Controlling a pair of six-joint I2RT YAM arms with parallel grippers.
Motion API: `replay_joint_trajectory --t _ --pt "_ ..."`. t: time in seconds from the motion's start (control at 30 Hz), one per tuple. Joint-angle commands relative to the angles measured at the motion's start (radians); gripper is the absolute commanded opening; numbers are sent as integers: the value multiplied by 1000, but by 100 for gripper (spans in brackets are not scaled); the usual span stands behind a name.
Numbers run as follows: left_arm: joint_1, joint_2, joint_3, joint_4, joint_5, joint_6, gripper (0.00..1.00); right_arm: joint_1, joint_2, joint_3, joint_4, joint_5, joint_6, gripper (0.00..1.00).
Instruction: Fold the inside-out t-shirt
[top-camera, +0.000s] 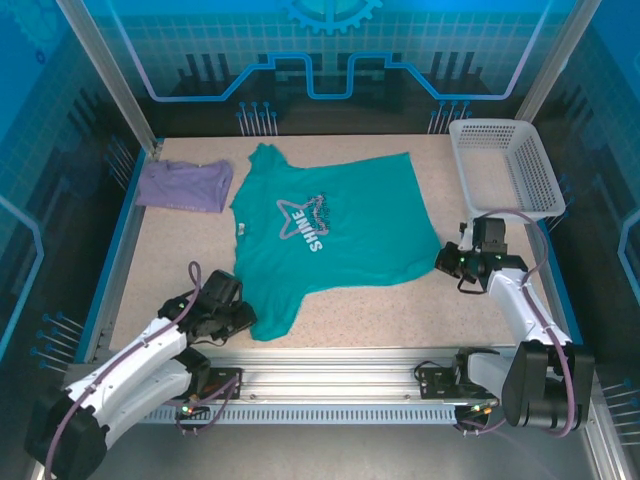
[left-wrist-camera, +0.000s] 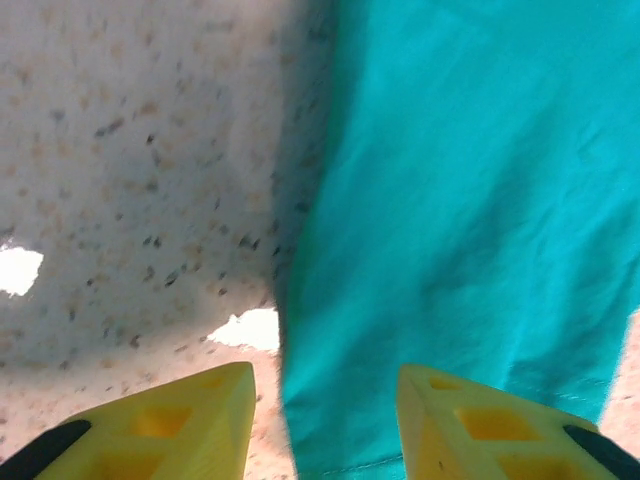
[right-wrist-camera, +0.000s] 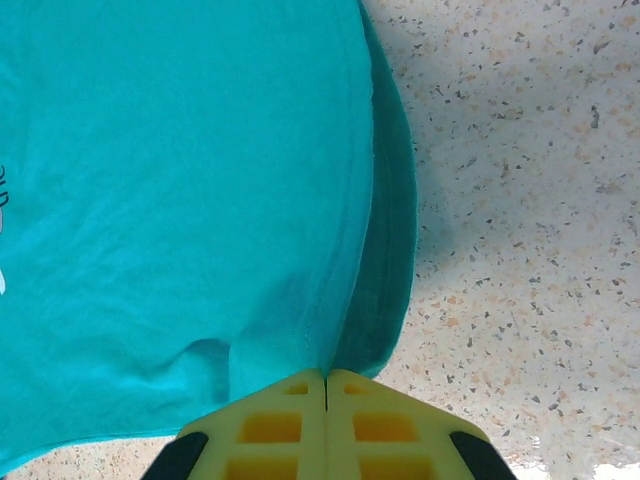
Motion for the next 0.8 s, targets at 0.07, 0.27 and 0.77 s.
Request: replay_joint_trajectory --t 0.07,0.27,0.77 --pt "-46 29 -10 -8 16 -46 35 -8 -28 -20 -11 -15 -13 0" --pt "-101 86 -18 56 47 -67 33 -8 -33 -28 -7 -24 -7 0" --pt "-222 126 -67 118 18 -148 24 -8 -48 -35 -15 -21 -9 0"
